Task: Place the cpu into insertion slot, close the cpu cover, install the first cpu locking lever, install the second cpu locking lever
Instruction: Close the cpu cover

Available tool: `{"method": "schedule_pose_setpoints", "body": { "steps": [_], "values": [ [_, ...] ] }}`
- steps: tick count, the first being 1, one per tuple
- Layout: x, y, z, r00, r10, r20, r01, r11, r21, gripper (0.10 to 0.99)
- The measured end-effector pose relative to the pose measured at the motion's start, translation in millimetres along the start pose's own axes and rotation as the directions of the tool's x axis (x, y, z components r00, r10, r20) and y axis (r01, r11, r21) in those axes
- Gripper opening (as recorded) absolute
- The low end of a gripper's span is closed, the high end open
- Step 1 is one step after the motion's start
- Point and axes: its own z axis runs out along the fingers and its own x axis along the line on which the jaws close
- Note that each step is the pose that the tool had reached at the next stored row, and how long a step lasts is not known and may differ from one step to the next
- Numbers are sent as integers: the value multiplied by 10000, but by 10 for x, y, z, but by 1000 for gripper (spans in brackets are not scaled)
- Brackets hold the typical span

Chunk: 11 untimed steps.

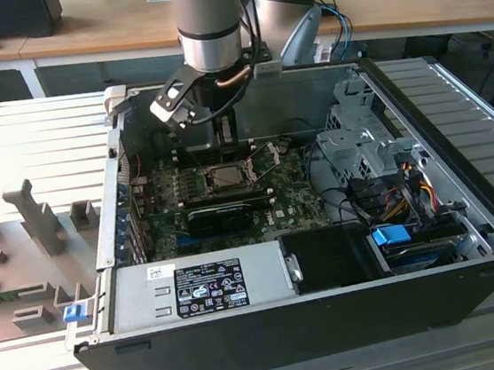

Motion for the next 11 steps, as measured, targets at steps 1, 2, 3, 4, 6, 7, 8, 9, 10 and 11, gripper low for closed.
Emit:
{"method": "schedule_pose_setpoints", "body": {
  "steps": [1,2,3,4,6,7,8,9,10,11],
  "values": [
    [0,0,-4,10000,0,0,0,10000,0,106],
    [0,1,-10,10000,0,0,0,10000,0,106],
    [1,1,-16,10000,0,0,0,10000,0,106],
    [1,2,-24,10000,0,0,0,10000,0,106],
    [1,3,-37,10000,0,0,0,10000,0,106],
    [2,4,-48,10000,0,-1,0,10000,0,106],
    [2,4,-59,10000,0,0,0,10000,0,106],
    [2,5,-66,10000,0,0,0,10000,0,106],
    [2,5,-74,10000,0,0,0,10000,0,106],
    [2,6,-78,10000,0,0,0,10000,0,106]
  ]
}}
